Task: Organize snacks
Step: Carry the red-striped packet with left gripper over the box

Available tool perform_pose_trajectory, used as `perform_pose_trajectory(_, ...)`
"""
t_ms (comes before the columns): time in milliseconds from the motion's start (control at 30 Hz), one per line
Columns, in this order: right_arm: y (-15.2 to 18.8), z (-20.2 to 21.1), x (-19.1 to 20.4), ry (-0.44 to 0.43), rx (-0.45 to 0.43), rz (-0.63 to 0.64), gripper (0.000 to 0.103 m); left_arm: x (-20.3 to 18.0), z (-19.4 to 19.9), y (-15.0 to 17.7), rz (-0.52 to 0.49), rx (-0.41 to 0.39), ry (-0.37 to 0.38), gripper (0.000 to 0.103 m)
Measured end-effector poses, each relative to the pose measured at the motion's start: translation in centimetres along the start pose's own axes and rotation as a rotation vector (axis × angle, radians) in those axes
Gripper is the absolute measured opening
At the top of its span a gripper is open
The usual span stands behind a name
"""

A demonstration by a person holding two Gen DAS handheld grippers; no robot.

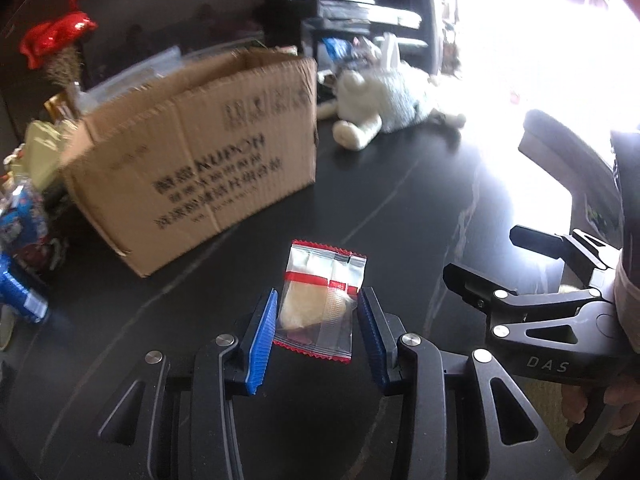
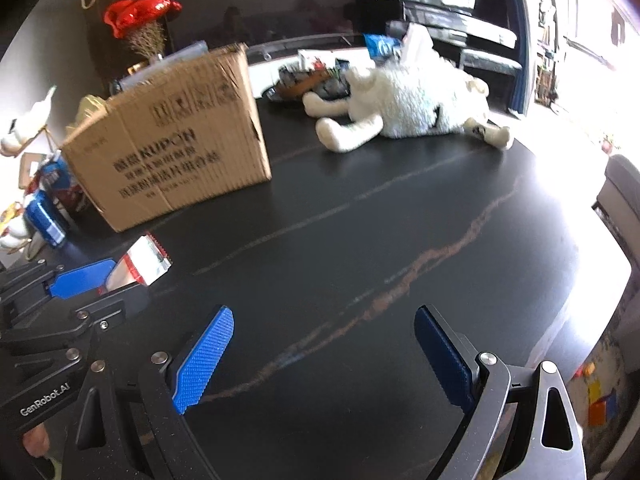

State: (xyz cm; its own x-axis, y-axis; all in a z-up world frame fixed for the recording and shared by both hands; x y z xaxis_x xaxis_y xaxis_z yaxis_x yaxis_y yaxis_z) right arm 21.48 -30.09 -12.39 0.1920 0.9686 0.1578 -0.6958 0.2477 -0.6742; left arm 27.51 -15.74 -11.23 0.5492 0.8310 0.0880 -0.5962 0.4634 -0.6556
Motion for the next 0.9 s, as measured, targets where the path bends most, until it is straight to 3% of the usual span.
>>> perform_pose_trajectory(567, -4.8, 5.0, 2.9, -0.064, -0.145, 0.108, 0.093, 2.7, 6.4, -2.6, 0.152, -0.144, -0.084, 0.04)
perform_pose_trajectory(900, -7.8, 6.0, 5.7, -0.102, -0.187, 0.171, 0.093, 5.7, 8.6, -4.9, 0.219, -0.194, -0.152, 0.04)
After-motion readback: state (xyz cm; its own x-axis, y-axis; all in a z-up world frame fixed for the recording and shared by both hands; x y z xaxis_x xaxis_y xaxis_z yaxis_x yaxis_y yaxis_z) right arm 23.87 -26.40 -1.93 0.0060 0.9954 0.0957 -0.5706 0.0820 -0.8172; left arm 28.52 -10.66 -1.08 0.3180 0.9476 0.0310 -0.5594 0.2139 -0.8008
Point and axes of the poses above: each gripper's, at about its wrist camera, not at the fingertips, and z roughly against the way its jaws point, x to its left, y to its underside, the point moved 5 cm from there along -z, roughly the way its jaws point, and after that the axes turned 6 degrees about -y, right-handed, at the moved point
